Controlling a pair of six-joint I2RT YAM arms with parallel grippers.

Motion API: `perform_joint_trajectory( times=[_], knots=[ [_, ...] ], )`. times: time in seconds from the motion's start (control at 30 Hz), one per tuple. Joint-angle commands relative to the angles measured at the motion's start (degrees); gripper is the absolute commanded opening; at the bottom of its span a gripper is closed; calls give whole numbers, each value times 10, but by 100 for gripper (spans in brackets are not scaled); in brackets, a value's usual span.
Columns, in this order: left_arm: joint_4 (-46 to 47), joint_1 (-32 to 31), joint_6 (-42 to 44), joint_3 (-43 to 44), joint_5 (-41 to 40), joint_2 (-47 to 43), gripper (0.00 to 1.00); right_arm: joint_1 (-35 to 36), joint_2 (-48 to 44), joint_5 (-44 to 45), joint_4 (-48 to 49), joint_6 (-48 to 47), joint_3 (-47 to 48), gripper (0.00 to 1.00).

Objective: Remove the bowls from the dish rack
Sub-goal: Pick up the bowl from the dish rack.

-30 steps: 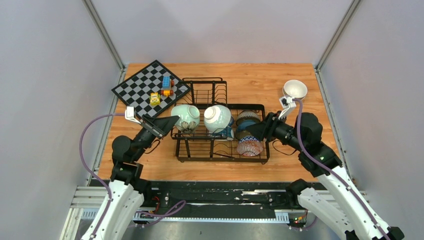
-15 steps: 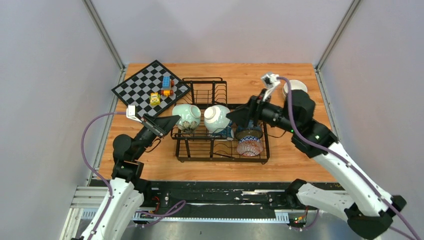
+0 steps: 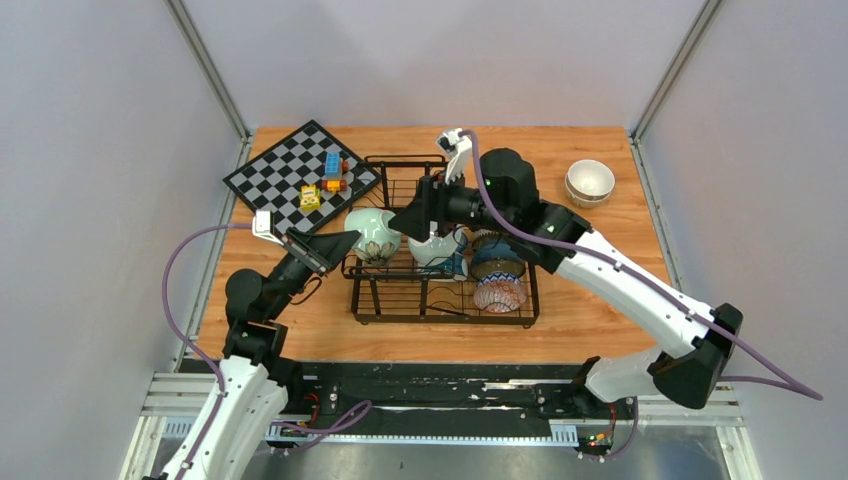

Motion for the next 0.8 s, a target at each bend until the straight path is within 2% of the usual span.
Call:
perform_joint_trajectory(
  times=[0.0,0.27,0.5,0.6,0.77],
  knots=[
    [29,4,8,4,5,-1,37,11,23,16,9,-5,21,63],
    [58,4,-1,5,12,19,40,16,80,4,-2,2,52,61],
    [105,4,-9,13,30,54,41,16,113,-20,-5,22,71,51],
    [127,4,-15,13,33,64,40,16,118,-24,-4,29,69,45],
    [149,4,-19,17,36,79,35,16,124,-39,11,47,62,42]
  ],
)
